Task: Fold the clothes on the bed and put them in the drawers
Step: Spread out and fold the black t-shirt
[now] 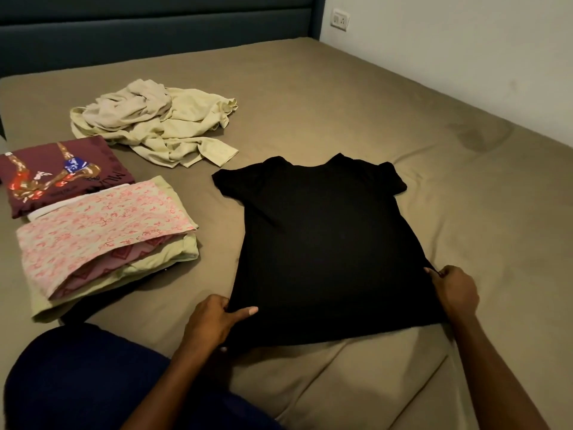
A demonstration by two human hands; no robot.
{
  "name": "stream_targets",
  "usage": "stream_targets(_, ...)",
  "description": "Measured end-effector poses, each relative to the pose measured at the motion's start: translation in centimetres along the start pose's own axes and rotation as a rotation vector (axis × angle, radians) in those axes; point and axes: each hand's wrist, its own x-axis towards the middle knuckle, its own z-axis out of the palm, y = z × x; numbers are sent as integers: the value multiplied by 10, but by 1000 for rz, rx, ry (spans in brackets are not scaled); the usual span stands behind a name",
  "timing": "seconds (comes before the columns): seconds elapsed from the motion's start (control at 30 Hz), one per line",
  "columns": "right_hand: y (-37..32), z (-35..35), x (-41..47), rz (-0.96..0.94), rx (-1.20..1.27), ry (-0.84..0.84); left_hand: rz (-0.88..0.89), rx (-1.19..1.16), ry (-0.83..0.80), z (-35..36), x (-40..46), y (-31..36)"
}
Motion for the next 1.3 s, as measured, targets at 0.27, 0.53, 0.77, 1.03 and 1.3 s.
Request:
stream_targets(0.27, 10, 8, -22, -58, -173, 77, 120, 532, 234, 8, -33, -7)
stream_targets(0.53, -64, 35, -34, -307, -311, 301, 262, 324, 471, -5, -8, 31)
stream_targets(0.77, -230, 92, -78, -684, -105, -27, 193, -187, 512, -41, 101, 97)
stream_targets(1.03, -345, 143, -4, -834, 131, -304, 55, -513, 446, -82, 265, 126)
stream_targets(1.3, -445, 186, 86, -671, 219, -396, -7, -1108, 251, -125, 290, 153)
